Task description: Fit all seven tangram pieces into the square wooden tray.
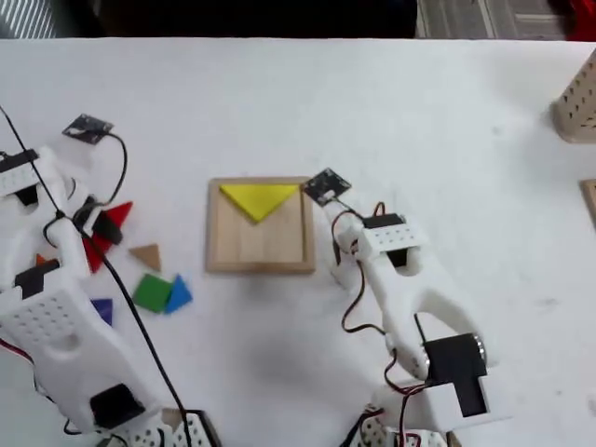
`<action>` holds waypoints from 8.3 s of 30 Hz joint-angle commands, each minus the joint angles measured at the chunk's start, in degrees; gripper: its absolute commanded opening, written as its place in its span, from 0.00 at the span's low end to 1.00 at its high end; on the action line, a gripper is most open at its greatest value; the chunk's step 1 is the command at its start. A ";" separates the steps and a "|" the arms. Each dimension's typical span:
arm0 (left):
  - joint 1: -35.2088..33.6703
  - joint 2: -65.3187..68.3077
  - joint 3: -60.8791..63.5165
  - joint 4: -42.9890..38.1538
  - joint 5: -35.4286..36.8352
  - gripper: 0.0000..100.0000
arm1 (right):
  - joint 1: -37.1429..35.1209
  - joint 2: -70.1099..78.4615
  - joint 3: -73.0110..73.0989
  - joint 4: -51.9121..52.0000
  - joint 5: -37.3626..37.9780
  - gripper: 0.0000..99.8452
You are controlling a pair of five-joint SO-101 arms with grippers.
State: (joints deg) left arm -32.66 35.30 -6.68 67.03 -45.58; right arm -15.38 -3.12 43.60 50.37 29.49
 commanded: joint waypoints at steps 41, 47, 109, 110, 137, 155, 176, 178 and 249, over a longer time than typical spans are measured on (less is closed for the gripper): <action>2.07 -15.69 11.78 -8.09 2.11 0.36 | -1.27 -1.27 0.26 0.04 0.62 0.02; 1.45 -15.69 13.89 -14.51 2.55 0.36 | -1.27 -1.27 0.26 0.04 0.62 0.02; -10.33 -6.64 -0.97 15.47 -6.24 0.22 | -1.36 -1.27 0.35 0.13 2.90 0.02; -10.33 -6.55 0.88 12.92 -6.33 0.22 | -1.36 -1.27 0.35 0.13 2.90 0.02; -10.77 -6.11 12.75 -1.76 -1.67 0.41 | -1.36 -1.27 0.35 0.75 2.99 0.02; -7.87 -6.73 6.86 7.30 -4.75 0.02 | -1.36 -1.27 0.26 0.75 2.99 0.02; -17.71 -13.67 -6.68 35.08 -38.77 0.08 | -1.36 -1.27 0.26 0.75 3.08 0.02; -19.38 -17.71 -2.81 34.99 -40.62 0.08 | -1.36 -1.27 0.26 0.75 3.08 0.02; -22.37 -32.13 51.69 -22.42 -29.01 0.27 | -1.36 -1.27 0.35 0.84 3.08 0.02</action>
State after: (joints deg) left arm -56.40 2.15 40.88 46.73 -72.04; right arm -15.47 -3.12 43.78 50.37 32.04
